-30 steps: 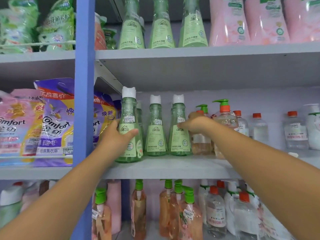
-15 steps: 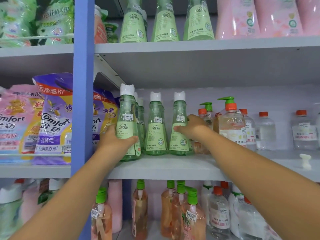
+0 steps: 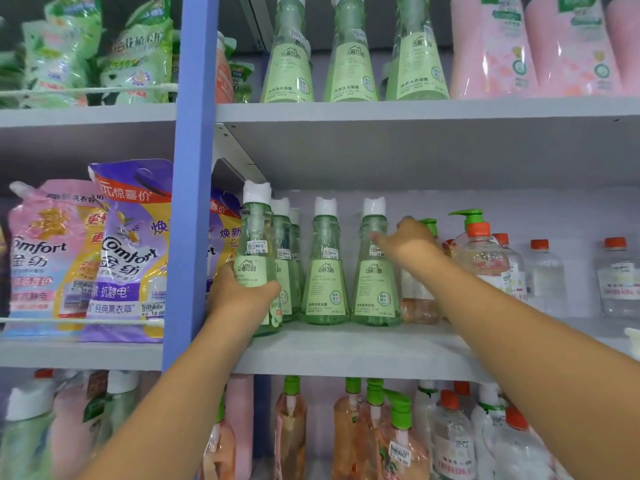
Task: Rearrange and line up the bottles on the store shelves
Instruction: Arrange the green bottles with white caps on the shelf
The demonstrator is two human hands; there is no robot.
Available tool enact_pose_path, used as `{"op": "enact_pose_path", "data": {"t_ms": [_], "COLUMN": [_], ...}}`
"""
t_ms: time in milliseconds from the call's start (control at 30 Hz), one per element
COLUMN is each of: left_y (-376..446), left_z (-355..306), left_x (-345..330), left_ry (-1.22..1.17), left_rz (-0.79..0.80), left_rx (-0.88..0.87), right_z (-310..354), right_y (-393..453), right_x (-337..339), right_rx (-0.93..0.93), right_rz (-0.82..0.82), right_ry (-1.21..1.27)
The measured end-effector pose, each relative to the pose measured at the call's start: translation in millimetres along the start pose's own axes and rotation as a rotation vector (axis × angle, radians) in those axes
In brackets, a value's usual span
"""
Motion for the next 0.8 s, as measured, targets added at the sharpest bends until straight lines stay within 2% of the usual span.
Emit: {"op": "enact_pose_path", "data": {"t_ms": [67,100,633,700,733,800], "left_y": [2.8,4.7,11.2,10.1,9.3,9.1], "left_z": [1.2,2.4,5.2,3.5,3.3,3.9], "left_x": [-0.8,-1.4,-9.1,-8.8,-9.1,-10.1], "left_ry": [-0.015,-0.015,0.084,0.062,0.042,0.015], "left_rz": [0.003,0.005,0.085,0.093,0.101,0.121], "left_rx": [0.018,0.028,0.012,0.070,0.100,0.134], "right_z": [-7.5,-11.8,-26.1,-24.1,-20.5,-4.2], "right_y": [-6.8,-7.6,-4.8,-9.1,-10.9,-13.8], "right_x": [-18.8,-26.2,-31.6,-28.1,-23.9,-12.3], "right_rx": [0.013,0.027,0.049,0.030,0.055,0.220], "right_rz": [0.148,0.165,0.162,0.119,0.049,-0.168], "right_ry": [-0.133,-0.160,-0.062,-0.059,-0.052,0.041]}}
Point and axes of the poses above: each hand's wrist, its own y-axis towards the middle knuckle, its own x-axis out of the back of the hand, z = x × y, the point moved 5 cm from there along y, towards the middle knuckle, and after that the axes turned 8 degrees about -z, right-handed, at the moved point
